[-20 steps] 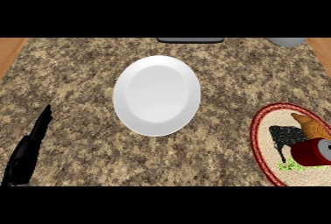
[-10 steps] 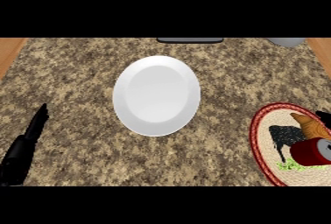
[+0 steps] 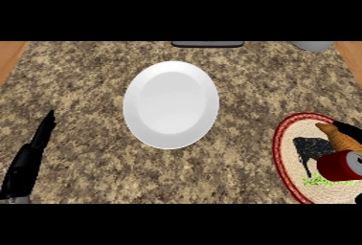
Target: Pick the can from the placemat and place it in the plate
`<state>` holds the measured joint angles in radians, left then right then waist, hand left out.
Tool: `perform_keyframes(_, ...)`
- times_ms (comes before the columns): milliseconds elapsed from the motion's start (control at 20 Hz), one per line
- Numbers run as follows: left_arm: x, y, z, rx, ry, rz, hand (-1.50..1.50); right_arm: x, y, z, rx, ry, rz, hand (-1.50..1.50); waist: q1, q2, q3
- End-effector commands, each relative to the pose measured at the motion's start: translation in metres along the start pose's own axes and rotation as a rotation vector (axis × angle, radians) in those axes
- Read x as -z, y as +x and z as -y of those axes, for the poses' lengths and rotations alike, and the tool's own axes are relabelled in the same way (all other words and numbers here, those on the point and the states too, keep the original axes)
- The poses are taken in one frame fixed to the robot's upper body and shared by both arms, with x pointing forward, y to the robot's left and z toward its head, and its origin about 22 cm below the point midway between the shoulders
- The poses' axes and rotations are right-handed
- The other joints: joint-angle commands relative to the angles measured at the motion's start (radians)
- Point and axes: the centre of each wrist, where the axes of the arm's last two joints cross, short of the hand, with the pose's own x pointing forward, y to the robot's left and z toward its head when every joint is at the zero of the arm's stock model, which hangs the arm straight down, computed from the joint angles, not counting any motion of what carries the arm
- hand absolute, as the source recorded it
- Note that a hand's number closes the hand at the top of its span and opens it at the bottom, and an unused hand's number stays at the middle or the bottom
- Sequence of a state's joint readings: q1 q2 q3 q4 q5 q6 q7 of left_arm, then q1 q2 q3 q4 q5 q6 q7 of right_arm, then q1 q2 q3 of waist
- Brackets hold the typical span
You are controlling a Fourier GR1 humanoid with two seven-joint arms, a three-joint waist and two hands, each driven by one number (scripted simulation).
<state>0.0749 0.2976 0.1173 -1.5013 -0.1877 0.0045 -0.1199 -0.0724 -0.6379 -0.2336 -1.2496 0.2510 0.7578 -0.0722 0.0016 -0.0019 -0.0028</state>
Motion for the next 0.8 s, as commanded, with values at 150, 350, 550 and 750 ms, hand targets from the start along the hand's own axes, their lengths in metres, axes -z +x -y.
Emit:
perform_keyframes(150, -0.008, -0.003, 0.012, 0.006, -0.008, 0.004, 0.00, 0.024, 0.003, -0.026, 0.055, -0.021, 0.085, 1.50, 0.002, 0.001, 0.003)
perform_keyframes(350, -0.001, 0.001, 0.008, 0.021, 0.002, 0.004, 0.00, 0.018, -0.019, -0.021, 0.012, -0.026, 0.083, 1.50, 0.002, 0.002, 0.003)
perform_keyframes(550, -0.004, 0.004, 0.005, -0.010, -0.008, 0.012, 0.00, 0.034, 0.003, -0.050, -0.079, -0.190, -0.088, 1.50, 0.006, 0.001, 0.003)
perform_keyframes(750, -0.002, 0.003, -0.005, 0.012, 0.000, 0.005, 0.00, 0.031, 0.025, -0.053, -0.242, -0.443, -0.362, 1.50, 0.005, 0.000, -0.002)
